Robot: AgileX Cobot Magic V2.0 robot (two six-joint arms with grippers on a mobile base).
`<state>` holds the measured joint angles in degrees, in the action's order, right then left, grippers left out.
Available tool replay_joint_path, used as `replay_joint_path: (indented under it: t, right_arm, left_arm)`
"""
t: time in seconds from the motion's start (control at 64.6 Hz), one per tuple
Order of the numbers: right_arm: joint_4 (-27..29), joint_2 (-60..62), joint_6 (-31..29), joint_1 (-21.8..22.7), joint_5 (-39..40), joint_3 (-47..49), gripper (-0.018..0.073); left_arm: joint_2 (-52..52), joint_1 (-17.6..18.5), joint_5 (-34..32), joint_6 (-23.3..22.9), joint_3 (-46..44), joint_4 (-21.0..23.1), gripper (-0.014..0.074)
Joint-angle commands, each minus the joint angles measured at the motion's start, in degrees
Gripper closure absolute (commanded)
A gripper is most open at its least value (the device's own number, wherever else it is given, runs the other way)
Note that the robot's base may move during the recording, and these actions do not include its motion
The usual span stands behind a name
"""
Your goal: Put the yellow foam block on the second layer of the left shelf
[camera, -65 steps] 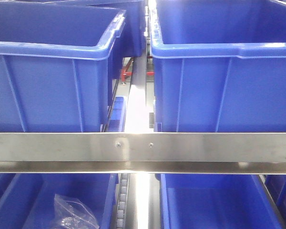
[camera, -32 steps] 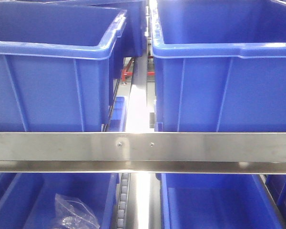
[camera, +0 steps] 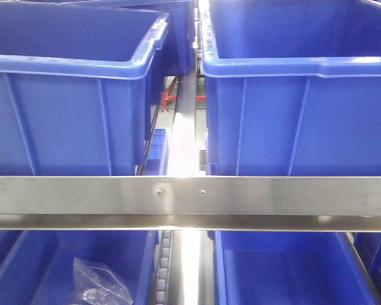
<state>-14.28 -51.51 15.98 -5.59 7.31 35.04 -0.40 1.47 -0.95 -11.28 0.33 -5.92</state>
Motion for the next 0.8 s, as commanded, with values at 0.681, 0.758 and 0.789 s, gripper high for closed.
replay_joint_path:
  t: [0.681, 0.758, 0.789]
  right_arm:
    - [11.0, -22.0, -0.4, 0.2, 26.6, 2.3, -0.0064]
    - [11.0, -22.0, -0.4, 0.2, 26.6, 2.3, -0.0064]
    - [11.0, -21.9, -0.4, 0.2, 26.6, 2.3, -0.0064]
  left_arm:
    - [-0.9, -0.1, -5.0, -0.3, 1.4, 0.2, 0.0460]
    - [-0.9, -0.1, -5.0, -0.3, 1.4, 0.2, 0.0460]
    - [-0.9, -0.1, -5.0, -0.3, 1.4, 0.2, 0.0460]
